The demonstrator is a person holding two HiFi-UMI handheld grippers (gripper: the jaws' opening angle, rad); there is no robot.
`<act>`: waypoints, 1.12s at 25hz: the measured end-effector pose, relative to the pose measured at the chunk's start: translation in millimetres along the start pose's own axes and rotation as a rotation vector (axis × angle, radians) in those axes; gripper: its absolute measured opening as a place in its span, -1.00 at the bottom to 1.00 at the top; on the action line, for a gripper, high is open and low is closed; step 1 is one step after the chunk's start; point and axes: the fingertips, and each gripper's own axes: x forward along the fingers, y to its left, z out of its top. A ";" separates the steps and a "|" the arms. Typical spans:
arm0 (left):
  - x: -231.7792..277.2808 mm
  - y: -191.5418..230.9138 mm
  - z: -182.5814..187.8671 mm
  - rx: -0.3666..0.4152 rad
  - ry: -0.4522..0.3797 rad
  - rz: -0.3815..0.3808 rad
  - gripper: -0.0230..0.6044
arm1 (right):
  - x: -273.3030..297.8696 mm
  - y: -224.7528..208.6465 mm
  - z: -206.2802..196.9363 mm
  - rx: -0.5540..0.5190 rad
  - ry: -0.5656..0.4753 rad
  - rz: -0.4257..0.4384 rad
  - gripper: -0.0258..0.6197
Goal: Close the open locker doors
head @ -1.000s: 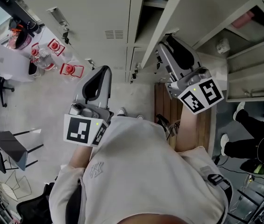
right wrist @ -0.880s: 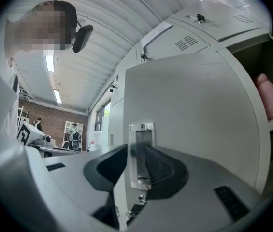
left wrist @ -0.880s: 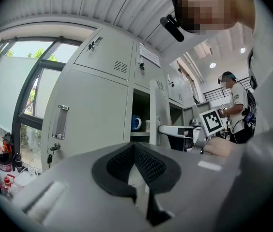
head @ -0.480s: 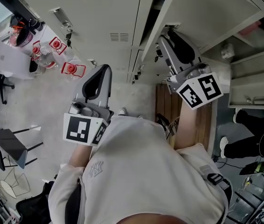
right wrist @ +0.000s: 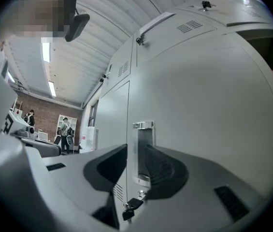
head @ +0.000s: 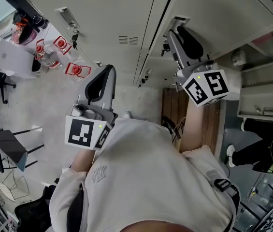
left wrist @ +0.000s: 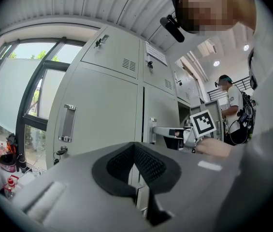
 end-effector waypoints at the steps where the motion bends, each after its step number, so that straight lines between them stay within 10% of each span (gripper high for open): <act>1: 0.1 1.1 0.2 0.000 0.000 0.002 -0.92 | 1.5 -1.4 -0.1 0.000 0.000 -0.004 -0.62; 28: -9.2 15.7 4.5 -0.003 -0.014 0.009 -0.92 | 16.1 -14.5 -6.7 -0.020 0.033 -0.082 -0.62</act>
